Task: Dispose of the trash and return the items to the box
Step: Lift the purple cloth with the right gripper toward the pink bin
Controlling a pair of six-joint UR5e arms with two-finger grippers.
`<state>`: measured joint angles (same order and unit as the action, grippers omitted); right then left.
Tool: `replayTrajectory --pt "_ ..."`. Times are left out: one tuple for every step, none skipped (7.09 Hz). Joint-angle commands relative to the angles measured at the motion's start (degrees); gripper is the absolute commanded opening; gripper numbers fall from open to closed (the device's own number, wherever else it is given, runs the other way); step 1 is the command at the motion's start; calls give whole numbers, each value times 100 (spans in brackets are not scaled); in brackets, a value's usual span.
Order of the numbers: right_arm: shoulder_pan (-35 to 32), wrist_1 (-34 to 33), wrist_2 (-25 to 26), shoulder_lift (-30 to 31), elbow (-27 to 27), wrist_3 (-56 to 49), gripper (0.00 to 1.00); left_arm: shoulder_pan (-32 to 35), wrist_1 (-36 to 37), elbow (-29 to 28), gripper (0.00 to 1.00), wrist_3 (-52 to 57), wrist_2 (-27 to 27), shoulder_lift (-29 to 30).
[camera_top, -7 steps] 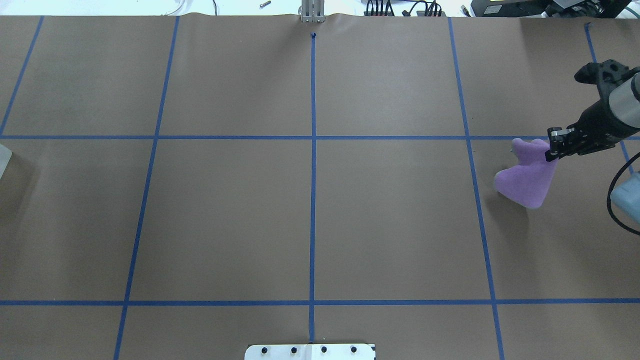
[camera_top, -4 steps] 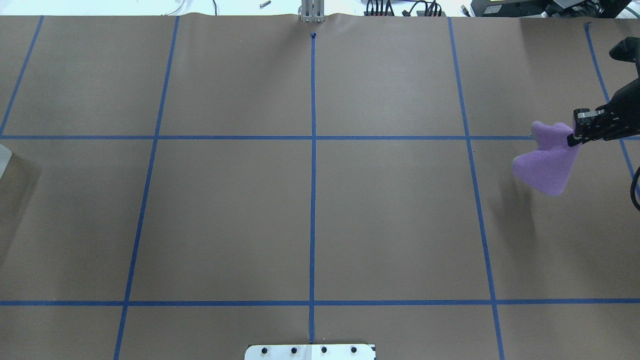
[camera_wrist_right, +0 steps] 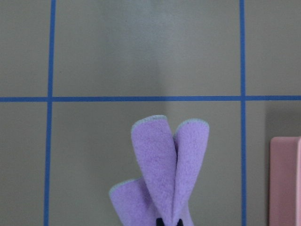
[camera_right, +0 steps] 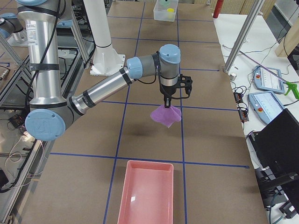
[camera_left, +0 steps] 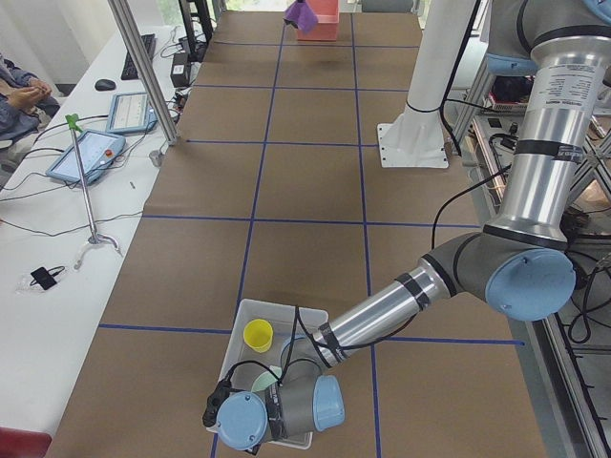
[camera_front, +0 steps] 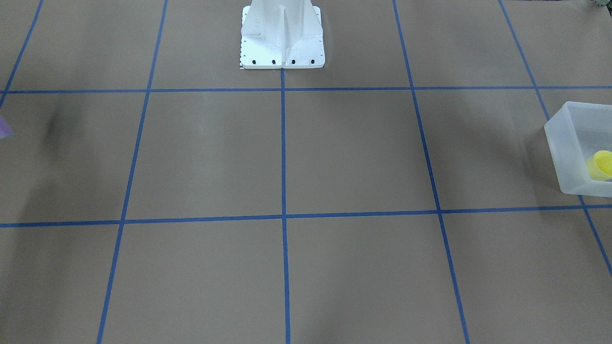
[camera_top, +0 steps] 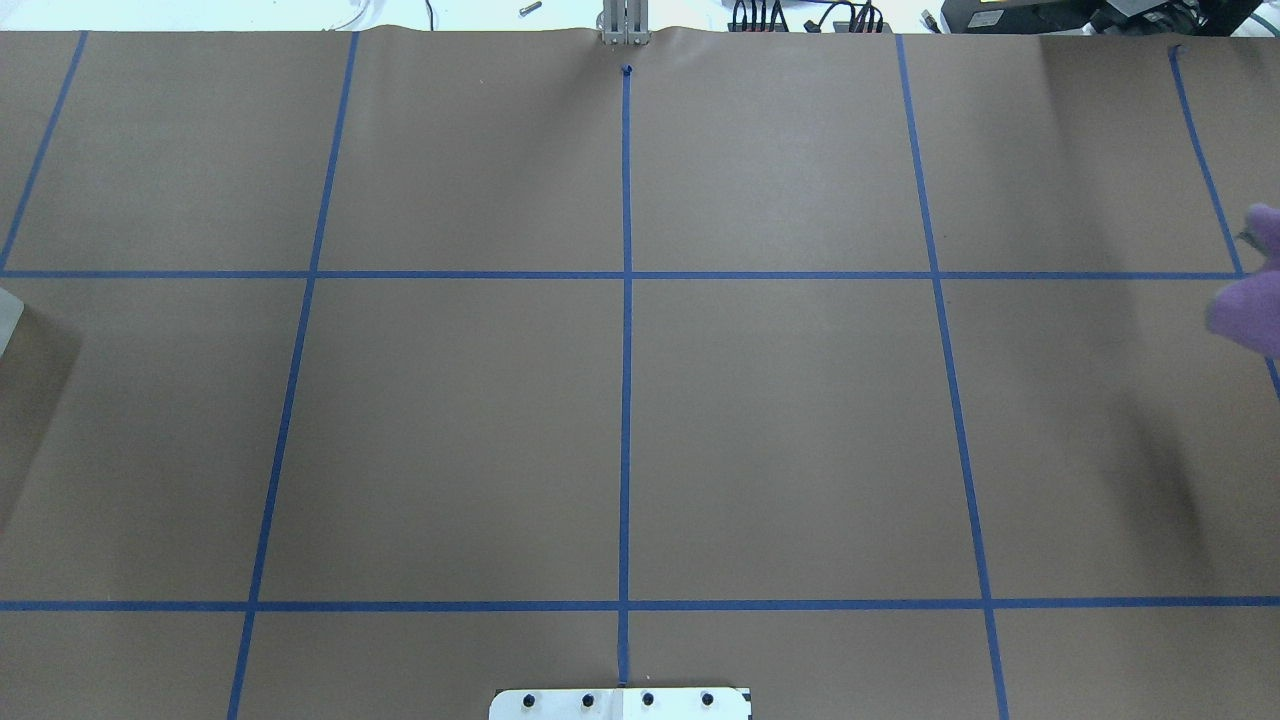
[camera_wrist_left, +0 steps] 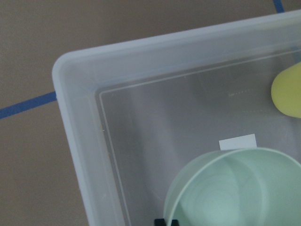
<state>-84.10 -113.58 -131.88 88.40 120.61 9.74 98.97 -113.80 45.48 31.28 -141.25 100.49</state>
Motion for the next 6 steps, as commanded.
replayTrajectory --pt "-937 -516 57 221 -569 -1618 0 -79 -876 -302 0 -847 1 5" --pt "-1376 -516 197 222 -1035 -2285 0 -167 -933 -294 0 -973 1 5" --pt "-1616 -481 529 231 -1492 -2788 0 -255 -924 -277 64 -1036 1 101" --pt "-1818 -333 662 196 -2079 -3245 0 -264 -872 -207 98 -1280 -16 250" --pt "-1925 -27 690 230 -2546 -3285 0 -264 -802 -84 98 -1369 -69 399" --pt "-1995 228 742 274 -2891 -3303 0 -273 -201 117 98 -1370 -252 619"
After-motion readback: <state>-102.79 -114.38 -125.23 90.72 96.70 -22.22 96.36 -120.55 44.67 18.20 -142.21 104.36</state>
